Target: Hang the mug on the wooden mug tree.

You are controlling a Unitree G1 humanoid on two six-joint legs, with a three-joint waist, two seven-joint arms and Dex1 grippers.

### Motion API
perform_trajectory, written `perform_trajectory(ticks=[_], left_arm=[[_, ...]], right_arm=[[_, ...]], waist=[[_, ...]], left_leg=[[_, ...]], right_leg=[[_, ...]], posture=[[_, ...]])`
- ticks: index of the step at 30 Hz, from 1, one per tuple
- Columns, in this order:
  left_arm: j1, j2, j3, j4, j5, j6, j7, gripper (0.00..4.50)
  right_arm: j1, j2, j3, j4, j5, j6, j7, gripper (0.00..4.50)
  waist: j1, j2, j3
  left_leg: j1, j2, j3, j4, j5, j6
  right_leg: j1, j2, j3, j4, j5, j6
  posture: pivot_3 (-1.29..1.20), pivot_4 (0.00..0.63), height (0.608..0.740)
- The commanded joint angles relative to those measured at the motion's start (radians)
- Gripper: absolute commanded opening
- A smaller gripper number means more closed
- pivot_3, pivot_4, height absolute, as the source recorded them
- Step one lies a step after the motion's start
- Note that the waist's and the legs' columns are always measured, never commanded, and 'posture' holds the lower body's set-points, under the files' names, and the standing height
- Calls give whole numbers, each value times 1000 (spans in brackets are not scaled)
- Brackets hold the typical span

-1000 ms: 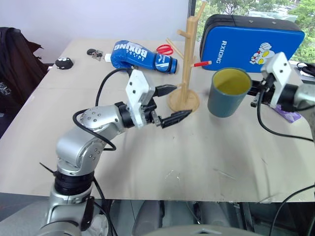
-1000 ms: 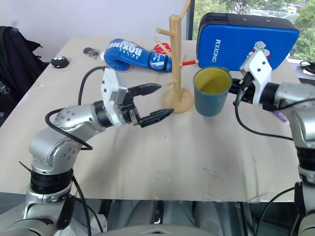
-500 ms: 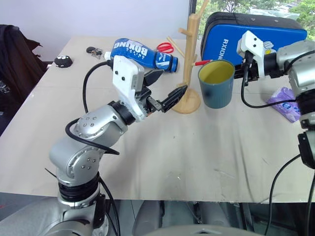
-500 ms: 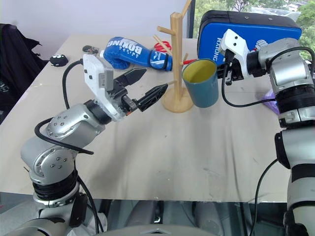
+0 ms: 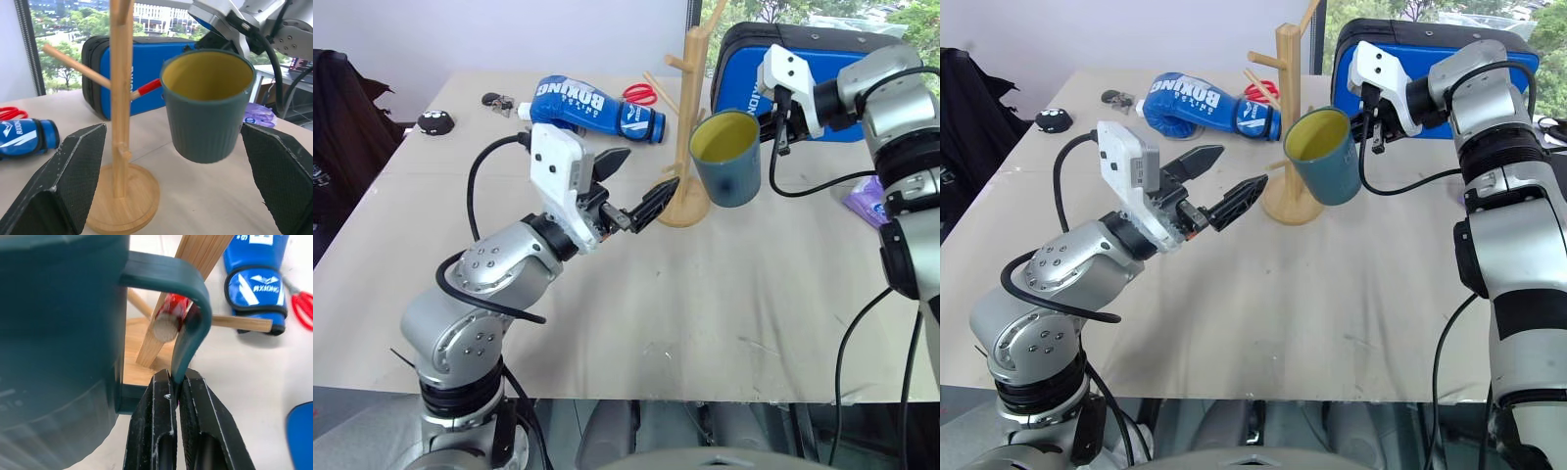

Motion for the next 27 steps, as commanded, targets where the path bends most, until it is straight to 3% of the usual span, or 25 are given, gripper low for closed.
perform_trajectory(ticks=[1, 6, 7, 8, 15, 16, 21, 24, 27], left_arm=[[-2, 3, -2, -29, -3, -26, 8, 4500], [5, 1, -8, -28, 6, -35, 16, 4500], [4, -2, -6, -24, 8, -38, 22, 4500], [2, -6, -4, -20, 9, -40, 29, 4500], [-10, -39, -38, -22, -7, -37, 45, 4500], [-7, -40, -42, -21, -7, -38, 42, 4500], [14, -16, -42, 4, 4, -56, -2, 4500], [118, 16, -73, 7, 49, -98, -68, 4500], [237, 70, -128, 8, 143, -172, -133, 4500]], right_arm=[[-64, 3, -31, 3, -20, -8, -15, 74], [-83, 10, -47, 24, -35, -5, -47, 74], [-88, 10, -53, 28, -33, -5, -54, 582], [-92, 11, -60, 32, -28, 0, -58, 717], [-94, -33, -125, 17, -9, 28, -46, 4197], [-88, -52, -140, 8, -2, 37, -50, 4444], [-11, -166, -212, -112, 50, 119, -22, 4444], [310, -294, -335, -499, 198, 382, 20, 4444], [654, -315, -509, -843, 318, 566, -110, 4444]], waist=[[-1, 0, 0], [0, 0, 0], [0, 0, 0], [0, 0, 0], [2, 0, 0], [4, 0, 0], [6, 0, 0], [7, -2, -2], [12, -1, -2]], left_leg=[[0, 0, 0, 0, 0, 0], [0, 0, 0, 0, 0, 0], [0, 0, 0, 0, 0, 0], [0, 0, 0, 0, 0, 0], [0, 0, 0, 0, 0, 0], [0, 0, 0, 0, 0, 0], [-1, -1, 0, 0, 0, 0], [-1, 0, 0, 0, 0, 0], [-2, 2, -1, -1, 0, 0]], right_leg=[[0, 0, 0, 0, 0, 0], [0, 0, 0, 0, 0, 0], [0, 0, 0, 0, 0, 0], [0, 0, 0, 0, 0, 0], [0, 0, 0, 1, 0, 0], [0, 0, 0, 1, 0, 0], [0, -1, 0, 1, 0, 0], [0, 0, 0, 0, 0, 0], [1, -1, -2, 2, 0, 0]], posture=[[0, 150, 737], [0, 150, 737], [0, 150, 737], [0, 150, 737], [0, 150, 737], [0, 150, 737], [0, 150, 737], [0, 150, 737], [0, 150, 737]])
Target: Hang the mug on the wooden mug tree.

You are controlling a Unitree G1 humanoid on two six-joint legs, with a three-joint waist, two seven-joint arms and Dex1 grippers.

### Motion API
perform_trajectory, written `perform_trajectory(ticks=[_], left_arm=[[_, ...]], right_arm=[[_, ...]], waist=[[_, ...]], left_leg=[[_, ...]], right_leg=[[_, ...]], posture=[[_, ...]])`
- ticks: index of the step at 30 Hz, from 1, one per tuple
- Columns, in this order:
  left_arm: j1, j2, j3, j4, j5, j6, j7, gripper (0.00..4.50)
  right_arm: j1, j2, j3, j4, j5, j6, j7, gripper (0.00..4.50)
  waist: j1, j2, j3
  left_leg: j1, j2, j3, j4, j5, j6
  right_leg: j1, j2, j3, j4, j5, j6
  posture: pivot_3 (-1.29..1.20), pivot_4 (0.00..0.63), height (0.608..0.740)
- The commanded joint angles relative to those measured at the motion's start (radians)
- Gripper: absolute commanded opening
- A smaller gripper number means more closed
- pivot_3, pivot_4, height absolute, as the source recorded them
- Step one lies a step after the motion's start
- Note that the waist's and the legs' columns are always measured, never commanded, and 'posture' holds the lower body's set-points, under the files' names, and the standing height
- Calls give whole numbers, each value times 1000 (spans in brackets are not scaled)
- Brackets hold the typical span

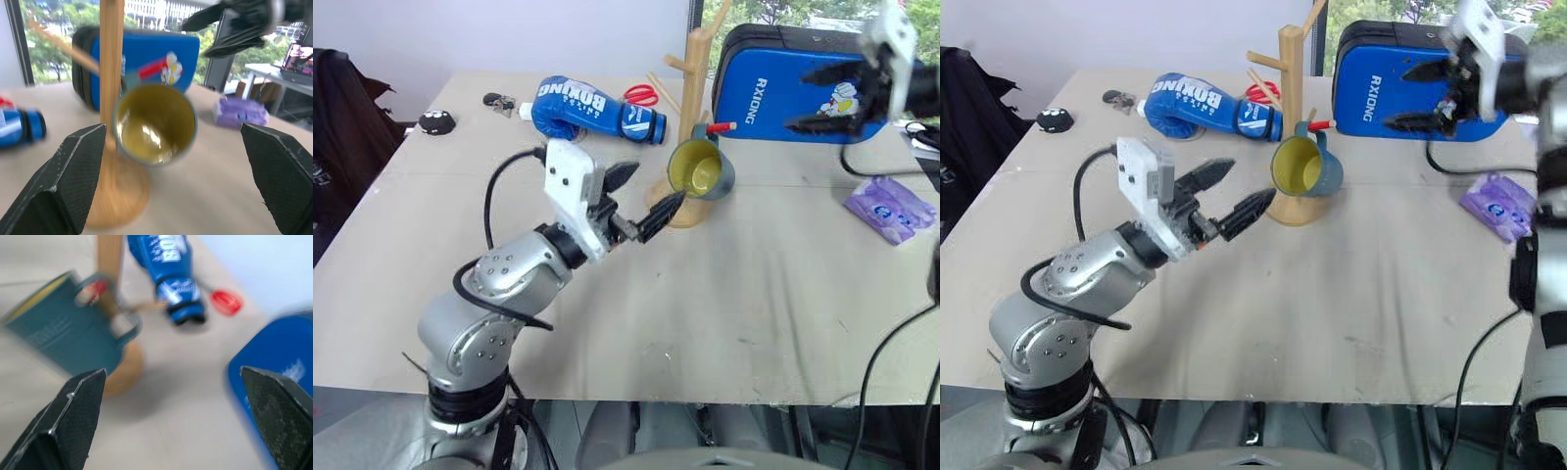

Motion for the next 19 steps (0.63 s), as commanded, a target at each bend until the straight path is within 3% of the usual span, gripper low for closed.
perform_trajectory(ticks=[1, 6, 10, 14, 19], left_arm=[[82, 31, -40, -15, 82, -94, -68, 4500], [271, 38, -77, 83, 243, -284, -134, 4500], [425, 52, -107, 140, 353, -444, -205, 4500], [518, 39, -102, 198, 387, -536, -253, 4500], [556, 37, -108, 257, 447, -630, -294, 4500]], right_arm=[[250, -8, -179, -334, 133, 189, -133, 4444], [803, 193, -420, -653, 236, 51, -290, 4444], [1046, 352, -447, -753, 249, -159, -342, 4444], [1187, 435, -391, -764, 232, -280, -381, 4444], [1220, 435, -357, -692, 219, -366, -409, 4444]], waist=[[-1, 4, 2], [-1, 4, -1], [-8, 5, -1], [-7, 3, -2], [-6, 3, -2]], left_leg=[[0, 0, 1, 0, 0, 0], [5, -2, 3, 1, 0, 0], [7, -2, 3, 1, 0, 1], [18, -1, 4, 1, -4, 6], [21, -1, 4, 1, -4, 6]], right_leg=[[-1, 0, 1, 1, 0, 0], [3, 2, 2, -3, 0, 0], [4, 3, 4, -3, 0, 0], [14, 3, 5, -4, -1, 0], [18, 4, 5, -4, -1, 0]], posture=[[0, 150, 737], [0, 150, 737], [0, 150, 737], [0, 150, 737], [0, 150, 737]])
